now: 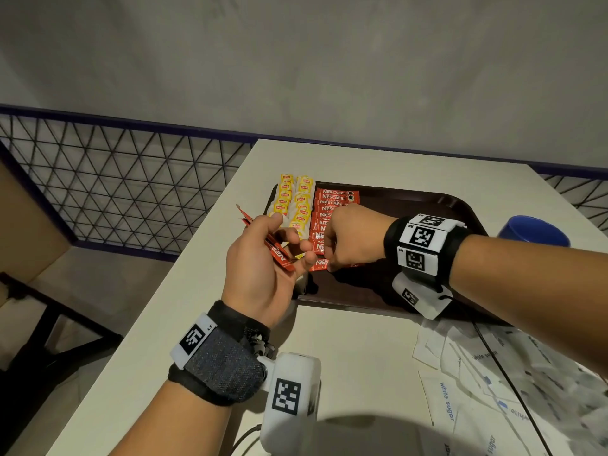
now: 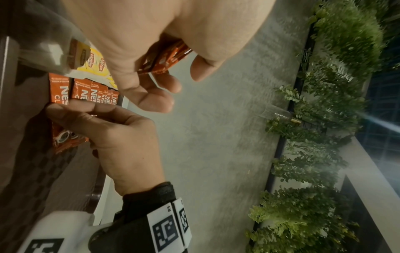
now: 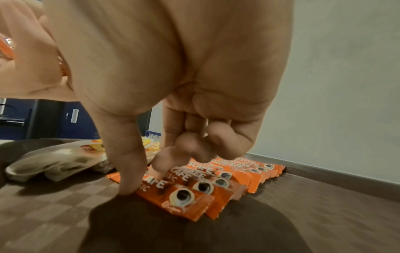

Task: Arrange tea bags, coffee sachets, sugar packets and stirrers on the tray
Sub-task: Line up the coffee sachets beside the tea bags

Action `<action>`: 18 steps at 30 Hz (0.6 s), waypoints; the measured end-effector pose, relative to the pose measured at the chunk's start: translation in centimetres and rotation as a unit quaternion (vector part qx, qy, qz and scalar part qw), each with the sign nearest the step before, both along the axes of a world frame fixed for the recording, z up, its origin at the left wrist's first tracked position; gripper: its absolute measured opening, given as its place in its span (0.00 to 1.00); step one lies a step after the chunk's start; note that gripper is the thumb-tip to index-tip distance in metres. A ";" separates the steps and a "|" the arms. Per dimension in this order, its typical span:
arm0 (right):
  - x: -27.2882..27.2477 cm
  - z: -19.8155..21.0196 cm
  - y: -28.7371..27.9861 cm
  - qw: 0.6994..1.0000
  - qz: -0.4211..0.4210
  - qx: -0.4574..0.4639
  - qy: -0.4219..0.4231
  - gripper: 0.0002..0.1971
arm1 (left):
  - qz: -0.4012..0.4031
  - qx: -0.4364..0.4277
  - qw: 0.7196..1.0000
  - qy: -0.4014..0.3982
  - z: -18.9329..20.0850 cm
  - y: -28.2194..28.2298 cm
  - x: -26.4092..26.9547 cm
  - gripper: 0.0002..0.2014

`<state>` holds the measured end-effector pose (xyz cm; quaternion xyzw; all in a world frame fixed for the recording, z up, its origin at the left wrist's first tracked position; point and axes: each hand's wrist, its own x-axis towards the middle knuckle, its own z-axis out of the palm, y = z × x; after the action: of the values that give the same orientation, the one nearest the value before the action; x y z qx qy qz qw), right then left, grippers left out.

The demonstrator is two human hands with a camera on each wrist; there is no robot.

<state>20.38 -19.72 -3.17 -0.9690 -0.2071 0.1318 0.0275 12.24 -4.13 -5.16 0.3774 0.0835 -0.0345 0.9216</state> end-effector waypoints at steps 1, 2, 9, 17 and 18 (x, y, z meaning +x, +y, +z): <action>0.1 0.0 0.0 1.000 -0.004 0.005 0.004 0.12 | 0.000 0.000 1.000 0.000 0.0 0.0 0.0 0.10; 0.1 0.0 0.0 1.000 -0.009 0.010 0.007 0.12 | 0.001 0.000 1.000 0.000 0.0 0.0 0.0 0.10; 0.1 0.0 -0.3 1.000 -0.015 0.014 0.006 0.16 | 0.001 0.001 1.000 0.001 -0.1 0.0 0.0 0.10; 0.5 -0.2 -1.1 0.999 -0.036 0.033 -0.006 0.11 | 0.002 0.000 1.000 0.002 -0.1 -0.1 0.1 0.09; 0.5 -0.2 -1.1 0.999 -0.037 0.032 -0.005 0.10 | 0.002 -0.001 1.000 0.003 -0.1 -0.1 0.1 0.09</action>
<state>20.86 -20.84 -3.41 -0.9752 -0.1754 0.1194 0.0627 12.30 -4.22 -5.29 0.3766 0.0868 -0.0339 0.9217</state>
